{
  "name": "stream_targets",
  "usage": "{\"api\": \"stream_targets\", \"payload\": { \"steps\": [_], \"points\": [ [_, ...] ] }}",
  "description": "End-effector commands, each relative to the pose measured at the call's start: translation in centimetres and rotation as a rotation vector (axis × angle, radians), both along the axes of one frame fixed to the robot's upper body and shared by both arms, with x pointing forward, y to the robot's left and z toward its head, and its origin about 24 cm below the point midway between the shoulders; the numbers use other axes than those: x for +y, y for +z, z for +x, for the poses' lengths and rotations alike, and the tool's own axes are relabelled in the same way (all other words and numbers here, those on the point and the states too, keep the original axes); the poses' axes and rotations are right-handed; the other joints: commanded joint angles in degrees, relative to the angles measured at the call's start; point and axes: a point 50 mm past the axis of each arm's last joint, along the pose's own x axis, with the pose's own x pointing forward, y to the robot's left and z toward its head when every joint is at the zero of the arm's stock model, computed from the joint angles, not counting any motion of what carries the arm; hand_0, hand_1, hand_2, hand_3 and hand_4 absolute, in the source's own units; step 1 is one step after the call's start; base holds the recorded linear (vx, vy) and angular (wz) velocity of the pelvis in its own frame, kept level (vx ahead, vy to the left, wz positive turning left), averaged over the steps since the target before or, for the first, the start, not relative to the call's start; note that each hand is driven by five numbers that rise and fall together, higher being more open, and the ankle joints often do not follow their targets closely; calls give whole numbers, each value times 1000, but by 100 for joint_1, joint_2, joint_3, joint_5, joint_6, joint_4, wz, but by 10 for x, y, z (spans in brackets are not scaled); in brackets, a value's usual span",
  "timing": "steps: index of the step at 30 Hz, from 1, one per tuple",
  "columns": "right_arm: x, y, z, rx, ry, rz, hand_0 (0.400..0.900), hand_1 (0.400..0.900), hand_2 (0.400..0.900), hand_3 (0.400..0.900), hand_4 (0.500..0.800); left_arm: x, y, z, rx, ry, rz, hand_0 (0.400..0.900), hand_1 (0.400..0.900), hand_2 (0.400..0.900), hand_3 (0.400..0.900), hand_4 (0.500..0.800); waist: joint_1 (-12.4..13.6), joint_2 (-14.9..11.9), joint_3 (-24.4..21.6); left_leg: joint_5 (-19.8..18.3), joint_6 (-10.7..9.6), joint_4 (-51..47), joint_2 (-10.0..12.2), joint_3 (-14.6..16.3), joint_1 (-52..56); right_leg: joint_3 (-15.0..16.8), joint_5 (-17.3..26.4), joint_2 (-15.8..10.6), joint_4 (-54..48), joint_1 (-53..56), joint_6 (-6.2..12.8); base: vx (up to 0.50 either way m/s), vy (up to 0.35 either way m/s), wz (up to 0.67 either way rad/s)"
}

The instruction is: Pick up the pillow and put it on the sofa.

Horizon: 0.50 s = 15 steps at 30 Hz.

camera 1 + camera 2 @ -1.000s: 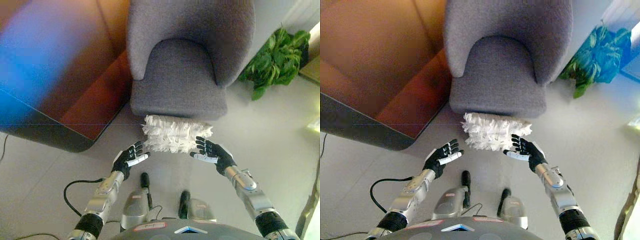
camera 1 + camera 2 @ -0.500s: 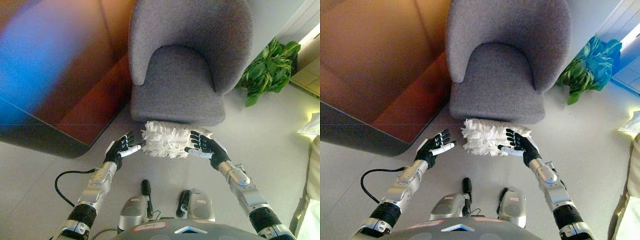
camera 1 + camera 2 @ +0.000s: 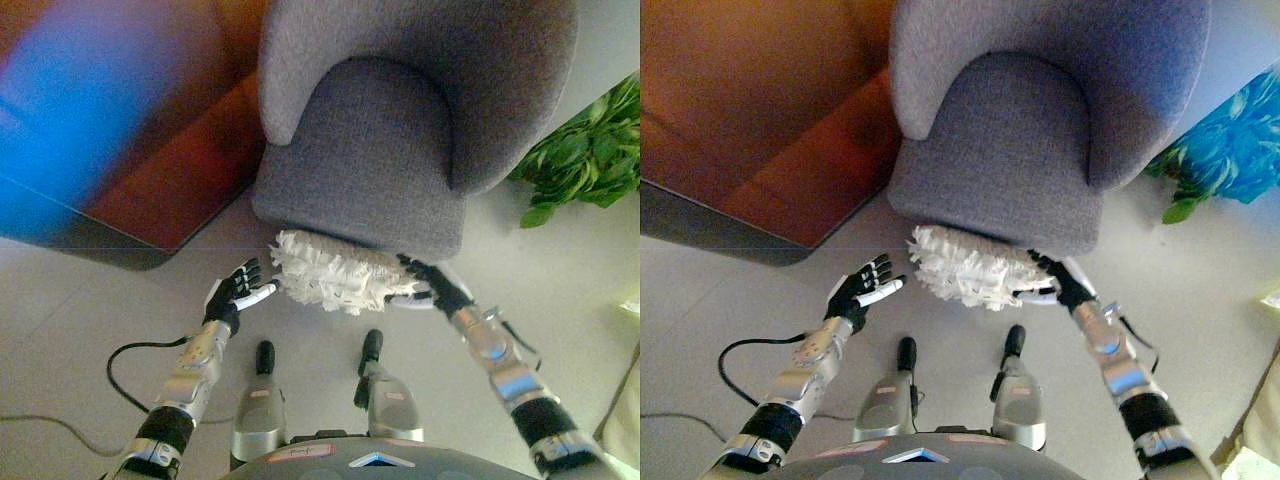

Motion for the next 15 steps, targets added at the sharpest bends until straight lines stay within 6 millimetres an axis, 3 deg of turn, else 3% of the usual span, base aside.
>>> {"api": "stream_targets", "payload": {
  "steps": [1, 7, 15],
  "points": [
    [-2, 72, 43, -341, 96, -291, 900, 900, 900, 900, 800, -17, 71, 50, -357, -11, -103, 900, 900, 900, 900, 800, 55, 182, 153, -154, -210, -9, 533, 397, 401, 23, 203, -532, 998, -904, 583, -70, 9, -10],
    [-4, 102, 61, -463, 99, -461, 900, 900, 900, 900, 800, -20, 89, 62, -433, 18, -117, 900, 900, 900, 900, 800, 68, 285, 448, -198, -173, 54, 345, 441, -99, 285, 268, -771, 1488, -1797, 638, -113, 57, -2],
    [6, 137, 75, -614, 63, -422, 900, 900, 900, 900, 800, -35, 132, 81, -595, -23, -141, 900, 900, 900, 900, 800, -33, 402, 1077, -529, -161, 1377, -115, 318, -1861, 584, 366, -1207, 2104, -2973, 702, -163, 36, 18]
  ]
}}
